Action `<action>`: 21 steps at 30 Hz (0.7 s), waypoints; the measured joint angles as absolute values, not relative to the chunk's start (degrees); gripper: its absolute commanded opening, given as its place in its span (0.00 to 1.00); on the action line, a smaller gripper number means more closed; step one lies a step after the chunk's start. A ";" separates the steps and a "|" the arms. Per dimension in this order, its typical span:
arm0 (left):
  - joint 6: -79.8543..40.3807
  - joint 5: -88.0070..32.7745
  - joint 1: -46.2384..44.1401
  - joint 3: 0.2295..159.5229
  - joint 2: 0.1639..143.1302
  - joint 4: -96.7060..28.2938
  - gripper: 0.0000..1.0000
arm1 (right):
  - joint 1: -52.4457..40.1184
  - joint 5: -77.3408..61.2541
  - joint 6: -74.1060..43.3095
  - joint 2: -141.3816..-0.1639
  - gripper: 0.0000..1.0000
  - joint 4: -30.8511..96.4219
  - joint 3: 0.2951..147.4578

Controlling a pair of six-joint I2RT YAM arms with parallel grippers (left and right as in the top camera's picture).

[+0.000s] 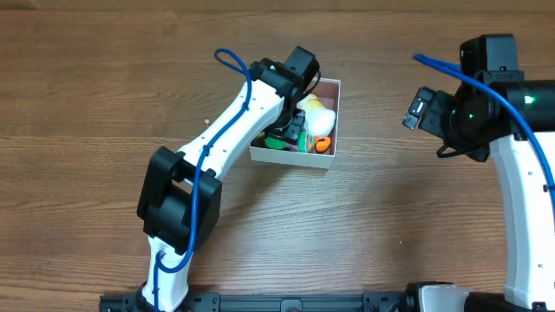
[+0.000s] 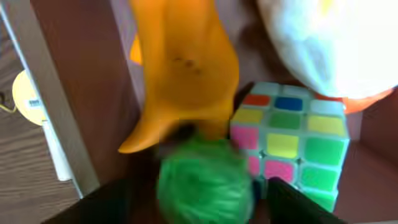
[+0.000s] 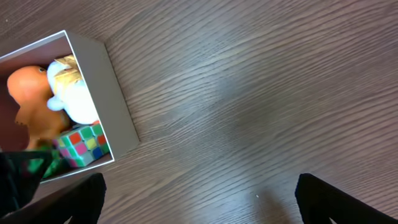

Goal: Pack container
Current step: 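Place the green round toy into the box beside the cube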

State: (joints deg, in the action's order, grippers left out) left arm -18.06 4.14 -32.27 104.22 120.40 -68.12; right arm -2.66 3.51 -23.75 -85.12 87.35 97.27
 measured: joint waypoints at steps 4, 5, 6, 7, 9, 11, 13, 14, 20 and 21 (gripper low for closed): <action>-18.72 6.74 -32.16 104.53 119.20 -70.78 0.89 | -2.66 3.64 -23.00 -85.12 1.00 88.16 97.27; -18.72 7.25 -31.90 105.45 118.17 -72.23 0.88 | -2.66 3.66 -22.70 -85.14 1.00 88.16 97.27; -18.72 7.62 -31.38 106.91 116.60 -73.87 0.88 | -2.66 3.68 -22.57 -85.12 1.00 88.23 97.27; -18.72 7.94 -30.74 108.22 114.83 -75.02 0.88 | -2.66 3.73 -22.44 -85.12 1.00 88.25 97.27; -18.72 8.97 -27.92 111.57 107.46 -80.73 0.88 | -2.66 3.84 -22.41 -85.12 1.00 88.36 97.27; -18.72 11.44 -24.23 112.57 99.13 -87.64 0.89 | -2.66 3.86 -22.44 -85.12 1.00 88.55 97.27; -18.70 13.19 -21.54 110.28 95.79 -88.64 0.92 | -2.66 3.84 -22.44 -85.12 1.00 88.58 97.27; -18.70 13.61 -20.25 104.84 95.96 -85.36 0.91 | -2.66 3.81 -22.41 -85.12 1.00 88.58 97.25; -14.17 7.66 -15.75 76.71 100.57 -58.00 0.71 | -2.66 3.84 -22.39 -85.12 1.00 88.58 97.19; -13.52 6.28 -14.63 74.48 100.55 -53.67 0.71 | -2.66 3.86 -22.37 -85.12 1.00 88.55 97.19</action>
